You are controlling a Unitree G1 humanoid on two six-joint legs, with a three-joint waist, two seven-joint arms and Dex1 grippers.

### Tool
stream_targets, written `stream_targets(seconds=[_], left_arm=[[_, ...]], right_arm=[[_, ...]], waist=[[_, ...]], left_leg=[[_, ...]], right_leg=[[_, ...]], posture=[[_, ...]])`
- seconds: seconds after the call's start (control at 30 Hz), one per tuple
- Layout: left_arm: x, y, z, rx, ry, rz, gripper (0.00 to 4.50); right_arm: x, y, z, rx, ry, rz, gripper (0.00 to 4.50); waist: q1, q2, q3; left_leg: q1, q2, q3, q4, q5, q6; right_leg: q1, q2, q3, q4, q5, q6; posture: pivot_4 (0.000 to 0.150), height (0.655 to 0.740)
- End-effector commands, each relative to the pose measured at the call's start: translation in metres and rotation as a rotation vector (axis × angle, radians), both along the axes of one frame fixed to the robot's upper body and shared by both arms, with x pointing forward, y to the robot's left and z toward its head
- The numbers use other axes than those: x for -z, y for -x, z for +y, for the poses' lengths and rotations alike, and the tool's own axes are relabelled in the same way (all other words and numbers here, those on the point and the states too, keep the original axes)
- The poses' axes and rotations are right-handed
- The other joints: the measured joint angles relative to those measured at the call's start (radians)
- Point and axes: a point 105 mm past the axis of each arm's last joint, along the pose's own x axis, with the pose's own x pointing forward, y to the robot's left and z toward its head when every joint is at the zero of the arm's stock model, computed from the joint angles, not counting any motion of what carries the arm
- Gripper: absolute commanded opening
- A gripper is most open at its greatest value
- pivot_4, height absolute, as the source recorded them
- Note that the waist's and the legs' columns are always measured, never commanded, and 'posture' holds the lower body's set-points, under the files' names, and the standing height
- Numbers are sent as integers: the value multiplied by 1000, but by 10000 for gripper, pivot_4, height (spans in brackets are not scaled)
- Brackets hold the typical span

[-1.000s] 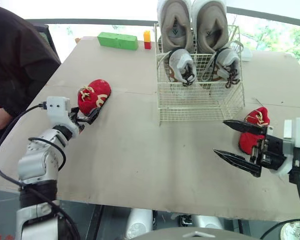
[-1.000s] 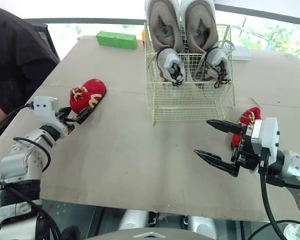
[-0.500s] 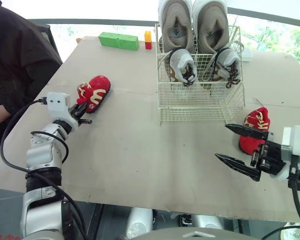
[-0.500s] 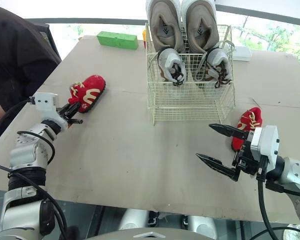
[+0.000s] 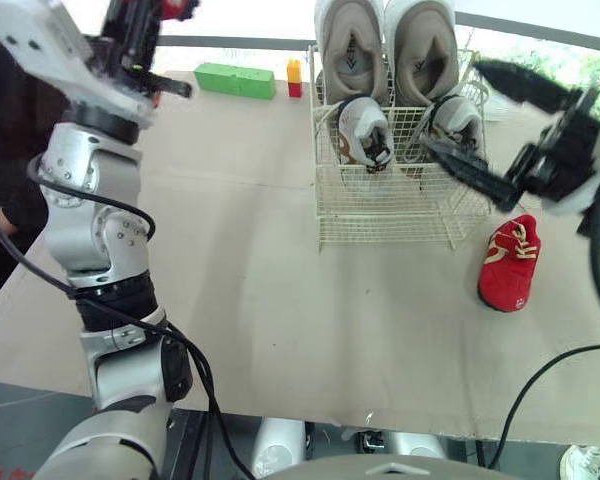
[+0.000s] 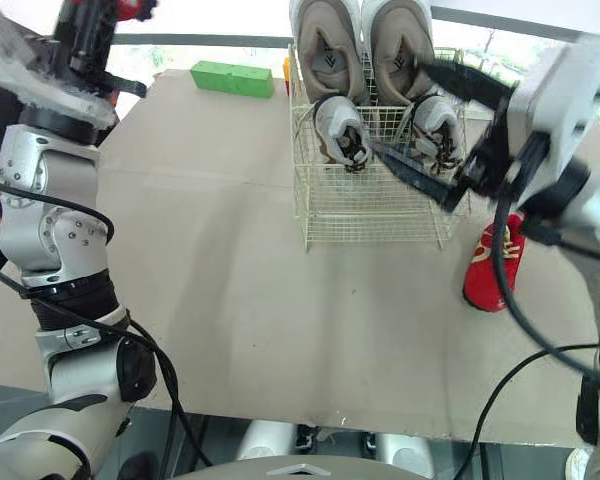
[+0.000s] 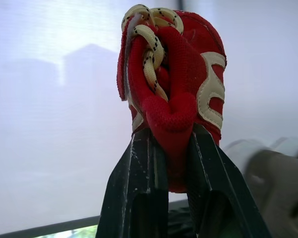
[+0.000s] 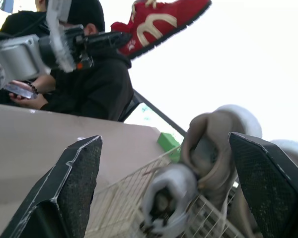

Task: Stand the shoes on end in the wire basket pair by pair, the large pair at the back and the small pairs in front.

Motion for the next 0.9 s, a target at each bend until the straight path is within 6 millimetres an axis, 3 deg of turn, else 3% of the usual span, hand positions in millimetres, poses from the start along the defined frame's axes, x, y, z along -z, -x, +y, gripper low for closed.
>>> stream_targets(seconds=[0.03, 0.13, 0.2, 0.4, 0.53, 0.67, 0.9], left_arm=[[9, 37, -57, 308, -236, -38, 2327], [22, 46, -76, 416, -317, 8, 2327], [32, 46, -85, 436, -399, 15, 2326], [49, 39, -101, 474, -589, -42, 2326], [60, 37, -109, 474, -769, -178, 2326], [70, 40, -113, 508, -877, -280, 2326], [81, 38, -106, 511, -960, -318, 2326]], right_arm=[[-29, 14, 0, -31, 77, -89, 39147], [-44, 24, -2, -62, 131, -75, 39147], [-43, 28, -3, -57, 206, -22, 39147], [-4, 7, -10, 67, 431, 250, 39147], [17, -9, -10, 82, 438, 413, 39147], [33, -25, -12, 123, 440, 460, 39147], [17, -23, -16, 118, 442, 440, 39147]], waist=[[0, 1, 1], [0, 2, 1], [-3, 4, 2], [-3, 5, 2], [-4, 5, 2], [-2, 5, 2], [0, 6, 2]], left_leg=[[0, 0, 0, 0, 0, 0], [0, 1, -1, 0, 0, 0], [0, 1, 0, 0, 0, 0], [1, 1, 1, 0, 0, 1], [1, 1, 1, 0, 0, 1], [-2, 1, 1, 0, 0, 1], [-15, 1, 0, 6, -1, 1]], right_leg=[[0, 0, 0, 0, 0, 0], [0, 0, 0, 0, 0, 0], [0, 0, 1, 0, 0, 0], [0, 1, 2, 1, 0, 0], [-1, 1, 2, 1, 0, 0], [-2, 2, 2, 0, 0, 0], [-14, 2, 1, 2, 0, 0]], posture=[[1500, 7400], [1500, 7400], [1500, 7400], [1500, 7400], [1500, 7400], [1500, 7400], [1500, 7400]])
